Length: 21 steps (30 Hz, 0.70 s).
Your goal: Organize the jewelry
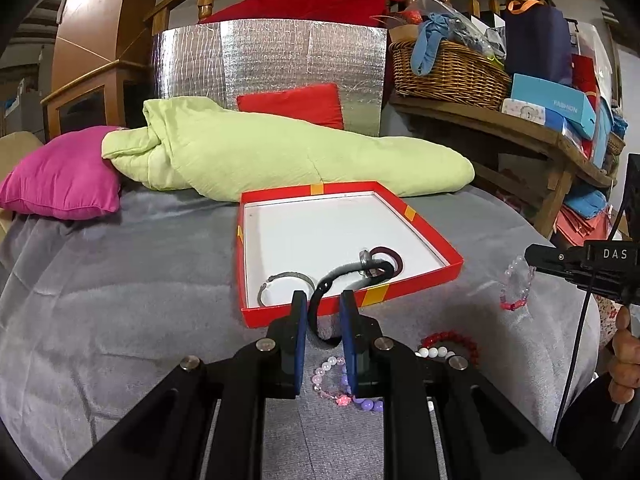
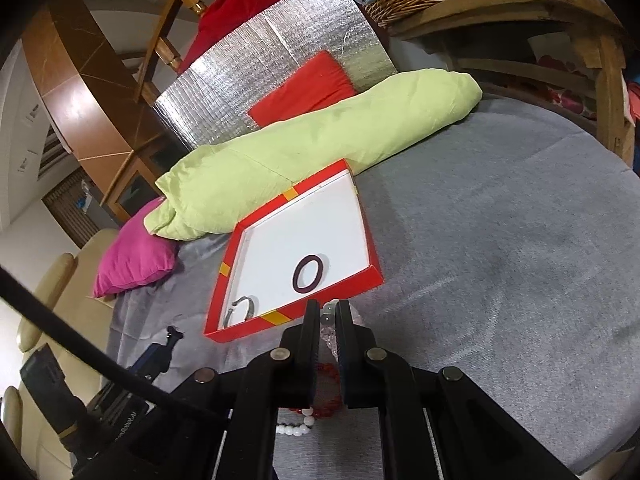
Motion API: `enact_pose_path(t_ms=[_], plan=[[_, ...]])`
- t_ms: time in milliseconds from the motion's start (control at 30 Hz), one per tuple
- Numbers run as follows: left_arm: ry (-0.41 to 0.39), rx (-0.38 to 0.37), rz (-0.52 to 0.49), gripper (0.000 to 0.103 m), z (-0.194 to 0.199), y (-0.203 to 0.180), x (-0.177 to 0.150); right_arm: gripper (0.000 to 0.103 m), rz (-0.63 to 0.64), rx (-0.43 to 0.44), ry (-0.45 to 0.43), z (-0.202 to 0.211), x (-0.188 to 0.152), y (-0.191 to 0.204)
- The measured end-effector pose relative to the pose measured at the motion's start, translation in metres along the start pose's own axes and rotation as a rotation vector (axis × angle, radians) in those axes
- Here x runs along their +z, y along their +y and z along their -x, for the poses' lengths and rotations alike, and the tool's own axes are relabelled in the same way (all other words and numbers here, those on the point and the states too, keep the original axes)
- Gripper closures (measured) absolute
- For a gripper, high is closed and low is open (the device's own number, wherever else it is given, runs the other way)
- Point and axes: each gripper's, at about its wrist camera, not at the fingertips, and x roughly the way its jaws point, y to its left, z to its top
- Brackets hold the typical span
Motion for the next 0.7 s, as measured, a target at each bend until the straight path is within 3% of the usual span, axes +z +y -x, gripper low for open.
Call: enact_pose_path(t_ms=[200,400,567,667,700], plan=[[-0.01,0.001,-0.003,0.086,0.004,0.002,0.001,0.094,-0.016,0.006,-0.014,0.004,0.003,-0.005],[0.003,0.0,0.014,0.086,0.005,0.009,0.001,0.094,-0.085,-0.026,0.062,-0.01,0.005,-0.027],[0.098,-0.074,0.047,0.082,-0.01,0.012,-0.003,0.094,-0.101,-0.035,0.078,-0.014,0.003,-0.034],[0.158,-0.127,0.072,0.075,-0.023,0.009,-0.006,0.094,-0.082,-0.023,0.085,-0.017,0.002,-0.03],[0.18,-0.155,0.076,0.068,-0.028,0.006,-0.006,0.094,-0.076,-0.021,0.085,-0.017,0.001,-0.028]])
